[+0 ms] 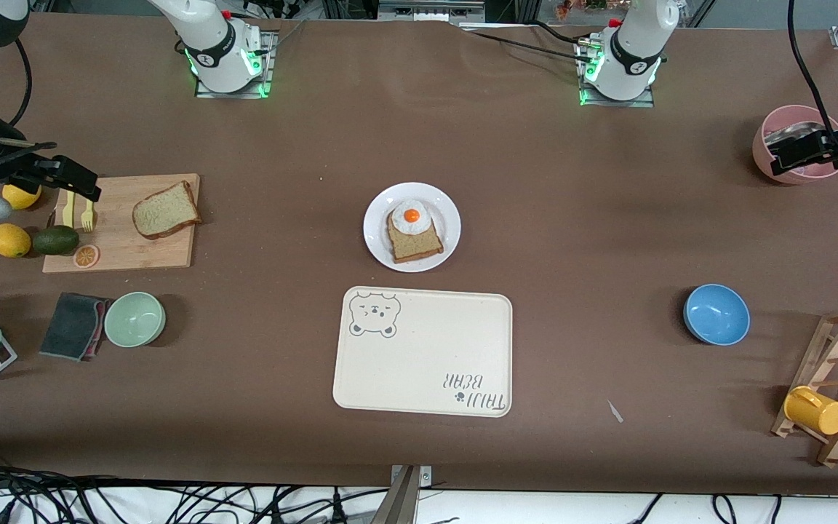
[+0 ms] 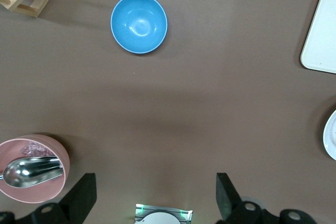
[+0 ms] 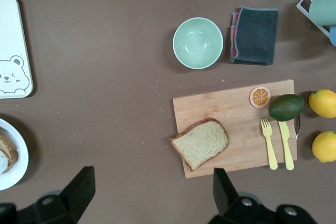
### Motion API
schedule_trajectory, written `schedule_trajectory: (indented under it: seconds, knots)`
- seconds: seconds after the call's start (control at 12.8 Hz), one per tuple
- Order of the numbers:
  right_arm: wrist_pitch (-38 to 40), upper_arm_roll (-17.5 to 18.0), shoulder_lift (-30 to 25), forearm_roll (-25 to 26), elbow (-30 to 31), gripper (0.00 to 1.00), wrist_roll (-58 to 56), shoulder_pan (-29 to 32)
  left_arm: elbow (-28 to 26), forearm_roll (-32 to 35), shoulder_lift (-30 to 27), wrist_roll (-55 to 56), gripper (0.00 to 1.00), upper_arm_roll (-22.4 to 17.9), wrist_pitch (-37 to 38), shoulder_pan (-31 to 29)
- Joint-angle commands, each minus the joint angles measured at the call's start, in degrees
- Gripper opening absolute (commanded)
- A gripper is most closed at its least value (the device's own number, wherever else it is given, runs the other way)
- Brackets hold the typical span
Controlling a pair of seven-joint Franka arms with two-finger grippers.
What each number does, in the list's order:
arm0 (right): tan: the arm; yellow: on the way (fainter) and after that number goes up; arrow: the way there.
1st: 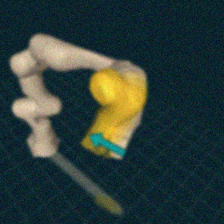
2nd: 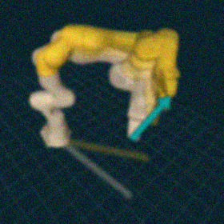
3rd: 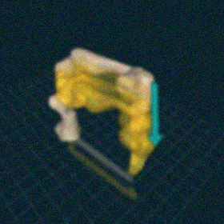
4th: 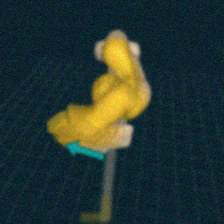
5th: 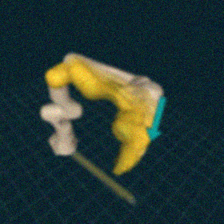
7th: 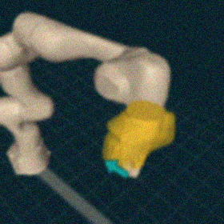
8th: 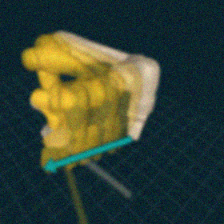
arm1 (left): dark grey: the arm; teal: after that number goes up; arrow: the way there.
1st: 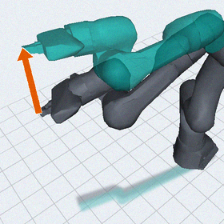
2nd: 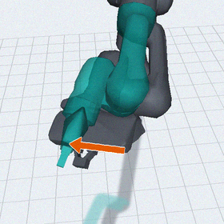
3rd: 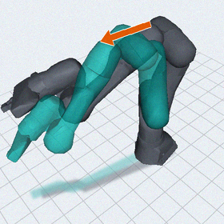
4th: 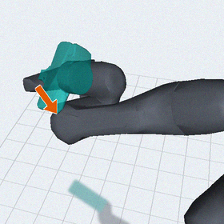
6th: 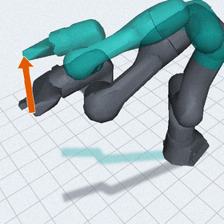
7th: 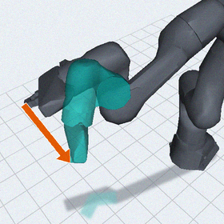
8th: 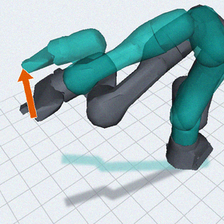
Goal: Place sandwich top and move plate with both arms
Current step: 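Move the right gripper toward the bread slice on the cutting board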
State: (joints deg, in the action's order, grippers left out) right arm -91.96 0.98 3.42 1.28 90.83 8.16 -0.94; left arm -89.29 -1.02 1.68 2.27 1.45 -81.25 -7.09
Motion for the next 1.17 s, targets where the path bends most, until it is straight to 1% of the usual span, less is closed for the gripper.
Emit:
schedule_trajectory:
  seconds: [0.0, 0.23, 0.7, 0.94, 1.09]
  knots:
    - [1.6, 0.4, -1.1, 0.5, -0.3, 0.99, -0.1, -0.1, -0.1, -1.6, -0.9, -0.7, 1.00, 0.1, 0.7, -0.6]
    - [1.3, 1.2, -1.0, 0.1, 0.0, 0.99, 0.0, -0.5, -0.1, -1.6, -0.9, -0.7, 1.00, 0.1, 0.7, -0.6]
    - [1.8, 1.1, -0.3, 0.5, -0.7, 0.99, -1.5, -0.5, -0.2, -1.6, -0.9, -0.7, 1.00, 0.1, 0.7, -0.6]
    - [1.7, 1.0, -0.2, -0.1, -0.7, 1.00, -0.7, -0.3, -0.2, -1.6, -0.9, -0.7, 1.00, 0.1, 0.7, -0.6]
    - [1.4, 1.2, 0.2, 0.7, -0.7, 1.00, -0.5, -0.5, -0.1, -1.6, -0.9, -0.7, 1.00, 0.1, 0.7, -0.6]
